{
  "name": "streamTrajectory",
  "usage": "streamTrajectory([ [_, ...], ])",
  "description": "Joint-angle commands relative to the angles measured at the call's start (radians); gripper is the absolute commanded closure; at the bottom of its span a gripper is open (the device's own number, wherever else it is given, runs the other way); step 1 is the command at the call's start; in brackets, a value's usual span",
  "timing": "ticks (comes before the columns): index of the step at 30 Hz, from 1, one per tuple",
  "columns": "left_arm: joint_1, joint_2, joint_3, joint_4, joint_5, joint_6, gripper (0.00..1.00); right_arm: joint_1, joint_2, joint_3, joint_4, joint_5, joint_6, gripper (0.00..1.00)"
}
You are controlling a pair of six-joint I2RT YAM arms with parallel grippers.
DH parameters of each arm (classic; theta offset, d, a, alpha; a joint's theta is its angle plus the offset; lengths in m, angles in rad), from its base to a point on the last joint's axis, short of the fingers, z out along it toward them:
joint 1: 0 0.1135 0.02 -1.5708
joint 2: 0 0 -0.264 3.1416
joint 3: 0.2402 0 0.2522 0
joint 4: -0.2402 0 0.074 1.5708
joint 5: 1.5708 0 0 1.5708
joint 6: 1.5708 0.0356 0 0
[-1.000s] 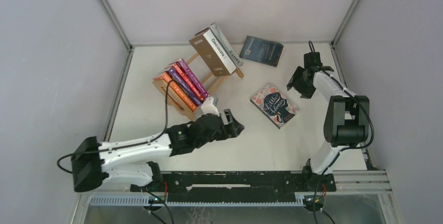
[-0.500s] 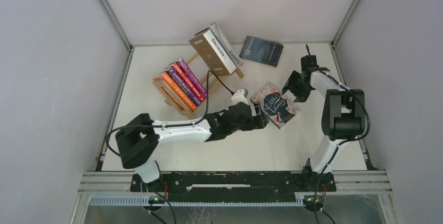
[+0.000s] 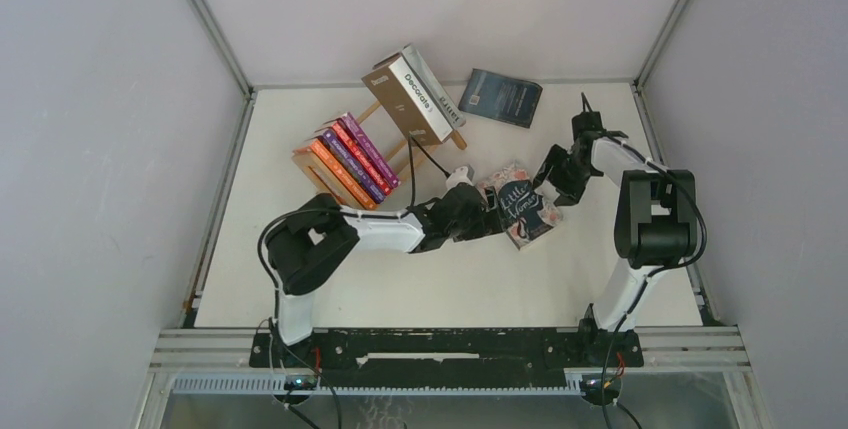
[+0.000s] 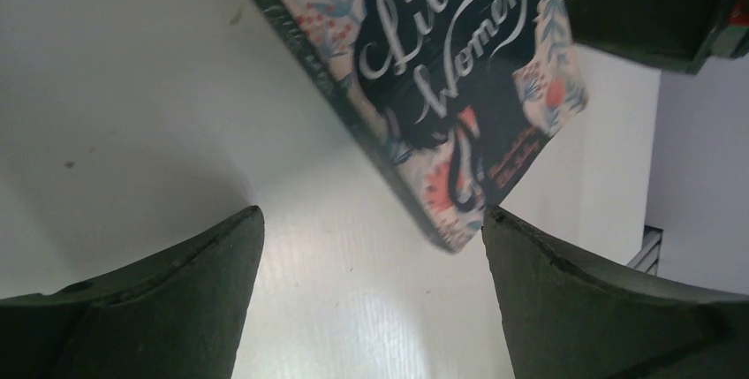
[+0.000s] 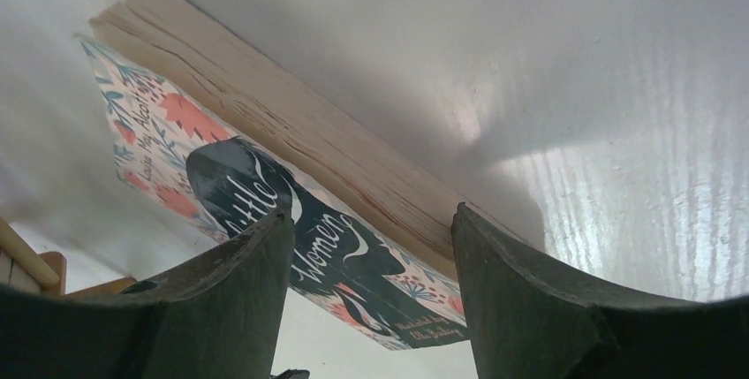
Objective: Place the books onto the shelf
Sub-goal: Pick up the book from the center of the board.
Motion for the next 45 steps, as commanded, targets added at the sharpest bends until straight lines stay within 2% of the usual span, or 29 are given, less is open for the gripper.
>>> streamTrajectory([
  [1,0.018,0.045,0.078,0.08,0.045,-0.015,0.03,0.043,-0.009,-0.008,-0.049,-0.057,-0.004,0.28],
  [14,0.068,0.083,0.054,0.131,0.055,-0.042,0.02,0.089,-0.07,-0.06,-0.096,-0.091,-0.05,0.27],
  [21,0.071,0.089,0.065,0.113,0.066,-0.036,0.03,0.121,-0.152,-0.097,-0.046,-0.158,-0.042,0.32],
  [24,0.07,0.092,0.072,0.102,0.071,-0.029,0.03,0.128,-0.17,-0.106,-0.021,-0.202,-0.032,0.38],
  [34,0.075,0.124,0.107,0.097,0.112,-0.024,0.04,0.134,-0.103,-0.195,0.107,-0.276,0.008,0.41],
  [45,0.083,0.12,0.098,0.087,0.117,-0.014,0.04,0.135,-0.208,-0.26,0.215,-0.326,0.089,0.46],
])
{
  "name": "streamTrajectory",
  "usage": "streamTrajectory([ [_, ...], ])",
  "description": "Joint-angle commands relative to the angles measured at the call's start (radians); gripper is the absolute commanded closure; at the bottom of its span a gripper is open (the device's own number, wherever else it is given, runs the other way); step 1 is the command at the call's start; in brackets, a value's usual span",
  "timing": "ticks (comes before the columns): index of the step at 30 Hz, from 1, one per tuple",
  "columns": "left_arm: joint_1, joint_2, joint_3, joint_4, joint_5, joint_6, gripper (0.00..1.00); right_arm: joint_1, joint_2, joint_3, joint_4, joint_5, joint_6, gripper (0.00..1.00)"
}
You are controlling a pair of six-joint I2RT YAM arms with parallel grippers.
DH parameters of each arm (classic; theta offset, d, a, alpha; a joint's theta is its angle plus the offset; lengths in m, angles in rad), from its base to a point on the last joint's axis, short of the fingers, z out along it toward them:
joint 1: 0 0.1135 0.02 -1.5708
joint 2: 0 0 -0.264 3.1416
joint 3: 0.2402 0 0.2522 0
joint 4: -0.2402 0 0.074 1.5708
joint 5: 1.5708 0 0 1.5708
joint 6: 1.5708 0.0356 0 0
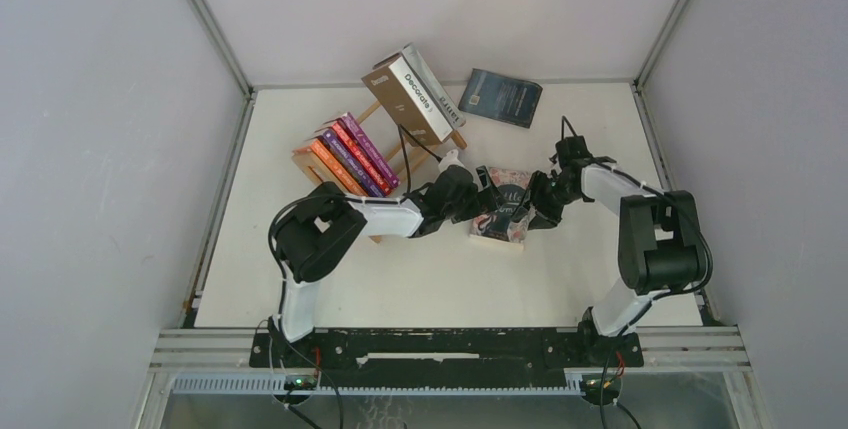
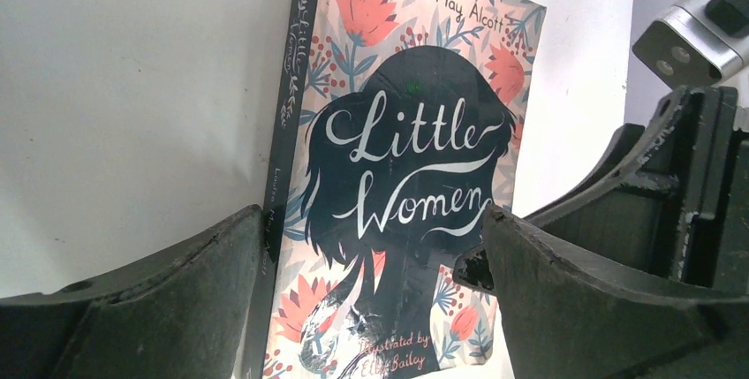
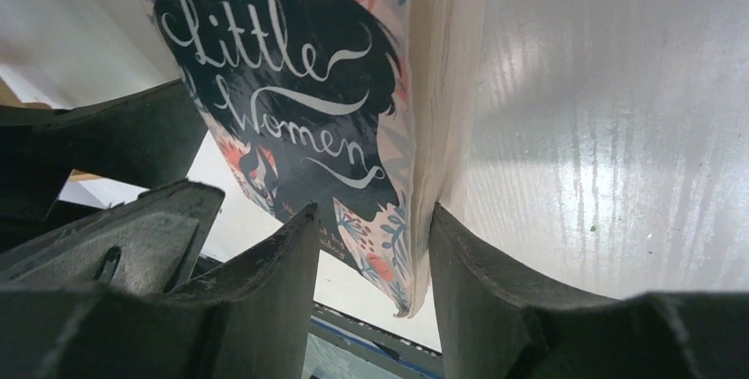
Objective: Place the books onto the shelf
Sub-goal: Pick up the book from the center of the board.
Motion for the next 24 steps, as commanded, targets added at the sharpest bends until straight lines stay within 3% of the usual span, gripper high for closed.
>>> streamTrajectory([
  [1,-0.02,0.023,0.029,-0.026,0.068,0.004,0.04,0.019,-0.07,-0.031,0.186,-0.137,0.095,0.46],
  [16,-0.019,0.007,0.005,-0.021,0.101,-0.002,0.05,0.038,-0.146,-0.152,0.375,-0.175,0.213,0.52],
  [24,-0.009,-0.018,-0.011,-0.027,0.091,-0.019,0.03,0.02,-0.145,-0.178,0.353,-0.19,0.191,0.91],
])
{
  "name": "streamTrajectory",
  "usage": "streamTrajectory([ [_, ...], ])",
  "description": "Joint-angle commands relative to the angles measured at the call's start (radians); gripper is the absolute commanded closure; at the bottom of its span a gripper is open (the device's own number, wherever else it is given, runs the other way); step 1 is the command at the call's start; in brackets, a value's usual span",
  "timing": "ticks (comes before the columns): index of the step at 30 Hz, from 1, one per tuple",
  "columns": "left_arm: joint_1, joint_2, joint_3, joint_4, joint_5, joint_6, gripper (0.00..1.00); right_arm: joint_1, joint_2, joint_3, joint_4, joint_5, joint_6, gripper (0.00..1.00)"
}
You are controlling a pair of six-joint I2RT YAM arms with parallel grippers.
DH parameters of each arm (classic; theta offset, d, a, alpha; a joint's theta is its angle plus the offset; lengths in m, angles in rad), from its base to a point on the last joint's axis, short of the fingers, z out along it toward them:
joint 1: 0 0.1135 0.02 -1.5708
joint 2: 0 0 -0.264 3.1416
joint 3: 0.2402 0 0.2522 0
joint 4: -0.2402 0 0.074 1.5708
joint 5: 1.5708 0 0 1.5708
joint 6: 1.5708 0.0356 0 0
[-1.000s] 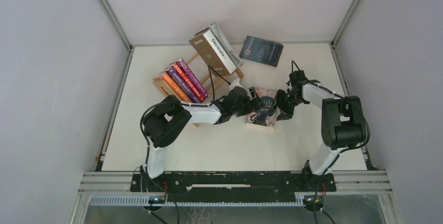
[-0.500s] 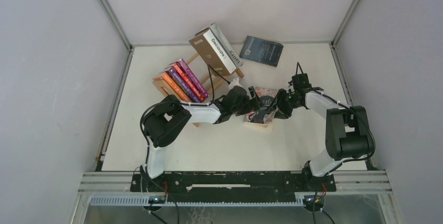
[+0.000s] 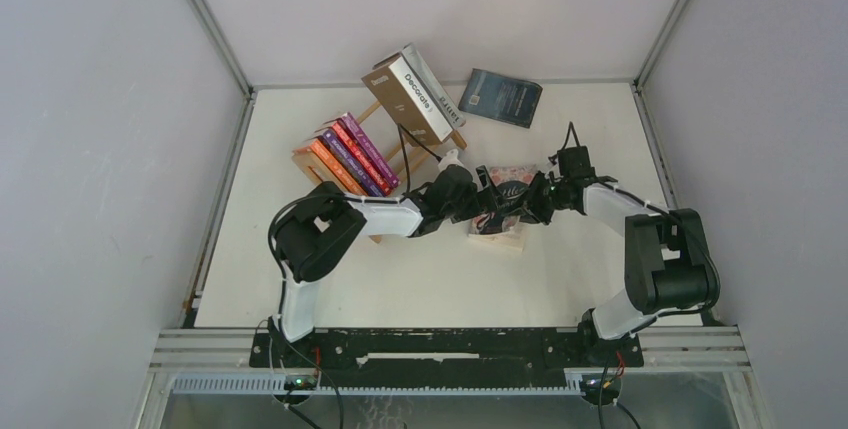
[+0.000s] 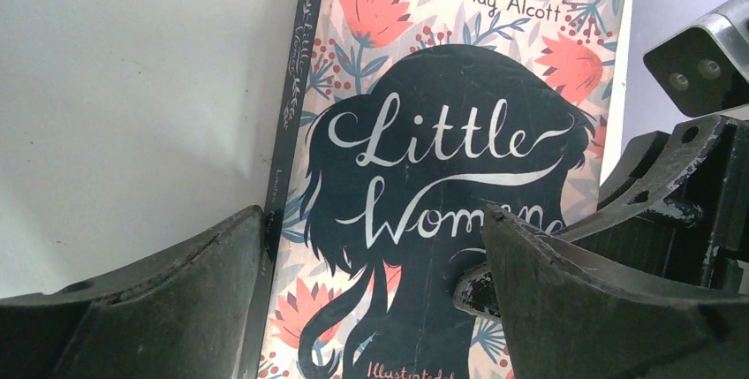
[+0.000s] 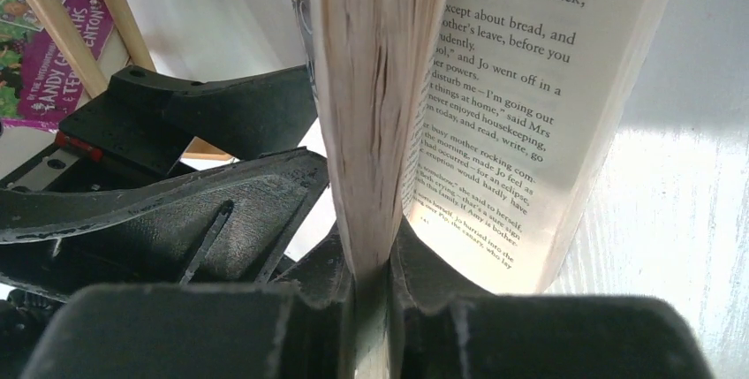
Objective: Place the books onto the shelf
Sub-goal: Pick up the book from the center of the board.
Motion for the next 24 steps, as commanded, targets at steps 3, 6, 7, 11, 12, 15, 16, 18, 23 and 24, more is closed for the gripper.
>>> streamTrajectory([
  [3,0.003,-0.025,-0.042,0.004,0.09,-0.055,0.02,-0.03,-0.045,-0.014,0.044,-0.093,0.004,1.0],
  [6,0.022,-0.035,-0.076,0.055,0.101,-0.084,0.0,-0.064,-0.083,-0.038,0.082,-0.165,0.039,1.0],
  [7,0.028,-0.037,-0.084,0.067,0.107,-0.087,0.0,-0.074,-0.097,-0.047,0.091,-0.183,0.055,1.0],
  [11,0.038,-0.056,-0.098,0.087,0.119,-0.091,0.0,-0.117,-0.14,-0.072,0.116,-0.258,0.101,1.0],
  [12,0.039,-0.061,-0.098,0.09,0.121,-0.092,0.0,-0.118,-0.146,-0.08,0.125,-0.277,0.117,1.0],
  [15,0.04,-0.069,-0.094,0.097,0.137,-0.093,0.0,-0.118,-0.178,-0.118,0.181,-0.325,0.178,1.0],
  [16,0.04,-0.072,-0.091,0.099,0.145,-0.092,0.0,-0.119,-0.192,-0.132,0.203,-0.337,0.198,1.0],
  [18,0.041,-0.079,-0.093,0.108,0.158,-0.092,0.0,-0.114,-0.212,-0.159,0.238,-0.356,0.23,1.0],
  [23,0.04,-0.103,-0.125,0.197,0.195,-0.114,0.0,-0.111,-0.245,-0.209,0.294,-0.388,0.266,1.0],
  [24,0.04,-0.102,-0.126,0.222,0.218,-0.119,0.0,-0.113,-0.252,-0.22,0.311,-0.393,0.278,1.0],
])
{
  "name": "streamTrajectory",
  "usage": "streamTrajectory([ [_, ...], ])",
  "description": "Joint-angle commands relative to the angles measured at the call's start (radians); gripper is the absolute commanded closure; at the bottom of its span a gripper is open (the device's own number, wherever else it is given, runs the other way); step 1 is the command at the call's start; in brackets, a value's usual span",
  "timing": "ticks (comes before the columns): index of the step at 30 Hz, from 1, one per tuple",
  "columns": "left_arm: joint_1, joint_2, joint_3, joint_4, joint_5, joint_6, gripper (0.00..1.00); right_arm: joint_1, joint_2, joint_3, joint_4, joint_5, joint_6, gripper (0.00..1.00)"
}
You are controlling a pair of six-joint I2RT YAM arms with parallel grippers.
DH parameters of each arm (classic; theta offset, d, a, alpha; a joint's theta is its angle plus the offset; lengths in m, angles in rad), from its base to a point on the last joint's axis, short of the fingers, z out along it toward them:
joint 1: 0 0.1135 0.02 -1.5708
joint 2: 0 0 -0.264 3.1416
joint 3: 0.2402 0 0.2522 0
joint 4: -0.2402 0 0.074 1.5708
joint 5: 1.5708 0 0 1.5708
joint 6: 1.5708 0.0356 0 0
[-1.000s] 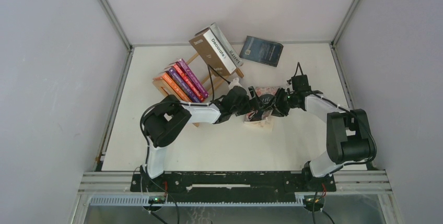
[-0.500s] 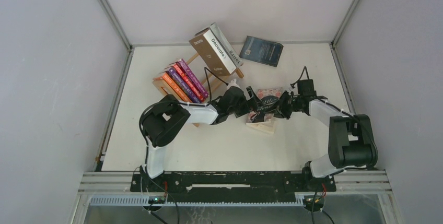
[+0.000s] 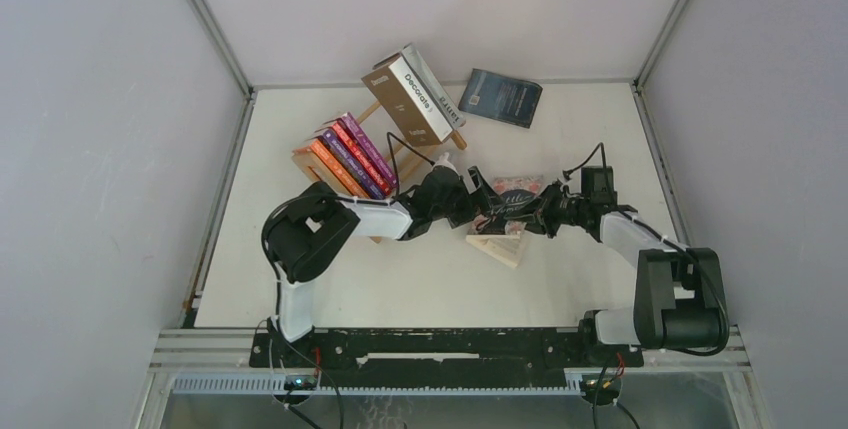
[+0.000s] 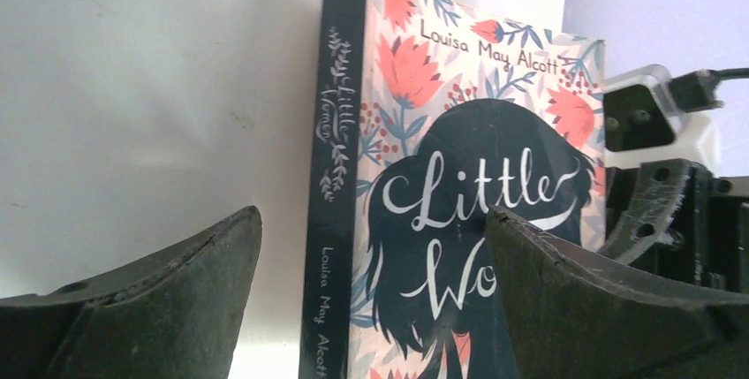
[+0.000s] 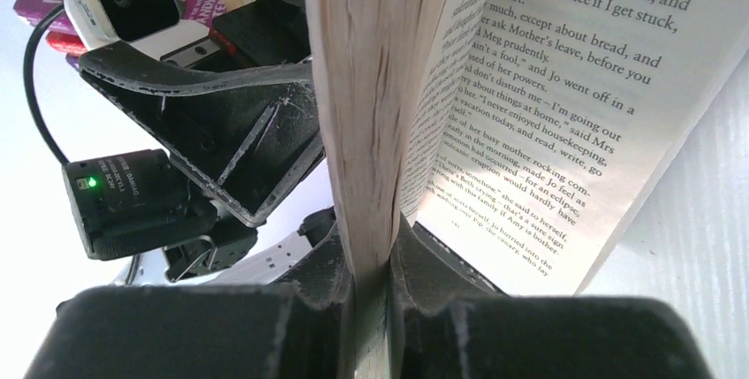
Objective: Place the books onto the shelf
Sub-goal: Pick up the book from the center of the board.
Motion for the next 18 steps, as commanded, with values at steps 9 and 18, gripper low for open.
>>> streamTrajectory([
  [9,0.001,-0.059,-0.086,0.388,0.287,-0.129,0.2,-0.002,-0.1,-0.071,0.247,-0.139,0.13,1.0],
  [18,-0.001,-0.135,-0.184,0.441,0.289,-0.137,0.7,-0.043,-0.169,-0.088,0.182,-0.132,0.089,1.0],
])
